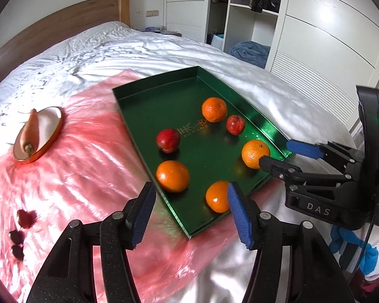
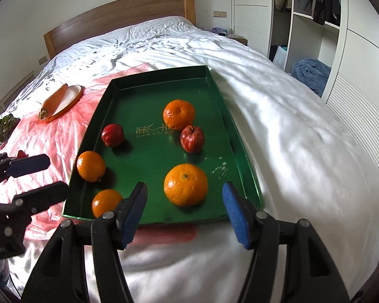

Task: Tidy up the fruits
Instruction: 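Withdraw both grippers from the tray toward the plums and apples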

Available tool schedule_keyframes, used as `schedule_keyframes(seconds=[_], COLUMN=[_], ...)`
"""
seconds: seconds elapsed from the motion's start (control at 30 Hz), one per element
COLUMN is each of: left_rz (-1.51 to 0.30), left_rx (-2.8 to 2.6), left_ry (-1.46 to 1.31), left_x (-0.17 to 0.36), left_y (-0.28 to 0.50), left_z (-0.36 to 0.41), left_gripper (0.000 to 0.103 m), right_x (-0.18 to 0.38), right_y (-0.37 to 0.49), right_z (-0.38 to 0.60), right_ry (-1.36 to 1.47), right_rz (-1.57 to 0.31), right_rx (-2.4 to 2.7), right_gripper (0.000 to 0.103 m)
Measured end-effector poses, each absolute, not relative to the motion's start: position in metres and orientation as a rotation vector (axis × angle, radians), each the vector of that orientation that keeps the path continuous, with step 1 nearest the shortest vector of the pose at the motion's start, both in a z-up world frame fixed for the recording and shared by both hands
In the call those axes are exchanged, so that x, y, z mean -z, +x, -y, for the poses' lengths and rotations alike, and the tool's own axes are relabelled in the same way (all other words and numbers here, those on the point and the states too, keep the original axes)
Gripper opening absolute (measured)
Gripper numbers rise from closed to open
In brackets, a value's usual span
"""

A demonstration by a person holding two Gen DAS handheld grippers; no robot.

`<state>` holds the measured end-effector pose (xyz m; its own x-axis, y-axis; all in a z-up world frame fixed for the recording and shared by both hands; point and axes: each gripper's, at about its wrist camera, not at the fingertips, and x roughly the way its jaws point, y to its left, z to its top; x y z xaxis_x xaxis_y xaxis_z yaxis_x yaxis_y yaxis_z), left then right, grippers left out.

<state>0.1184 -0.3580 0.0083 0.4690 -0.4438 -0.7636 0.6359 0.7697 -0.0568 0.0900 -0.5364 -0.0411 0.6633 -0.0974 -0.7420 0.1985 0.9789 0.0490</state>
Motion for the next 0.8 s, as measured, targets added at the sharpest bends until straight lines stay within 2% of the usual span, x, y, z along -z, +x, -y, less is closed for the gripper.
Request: schedule_keyframes(seconds=[0.3,0.37,0.6,0.8], left_rz=[-0.826,-0.829,-0.827,-0.837], left_rx=[0.574,0.553,0.498,0.450], left_ry=[0.226,0.227,0.221,0.197], left_x=[-0.027,-0.027,-0.025,-0.022], left_y=[0.096,0.092,0.071,0.056], left_z=[0.320,0.312,0.288,0.264], left_gripper=[0.056,0.059,0.060,0.065], right_x=[0.028,0.024,0.011,0.009], right_y=[0.056,0.049,0.027,0.010], right_z=[0.499,0.491,0.466,0.447], right_ry=[0.129,0.121,0.120,0.126], right_rz=[-0.818,-0.812,-0.788,-0.791], right_rx=[0.135,0.129,0.122,0.111], right_gripper=[0.103,0.103,0.103,0.103])
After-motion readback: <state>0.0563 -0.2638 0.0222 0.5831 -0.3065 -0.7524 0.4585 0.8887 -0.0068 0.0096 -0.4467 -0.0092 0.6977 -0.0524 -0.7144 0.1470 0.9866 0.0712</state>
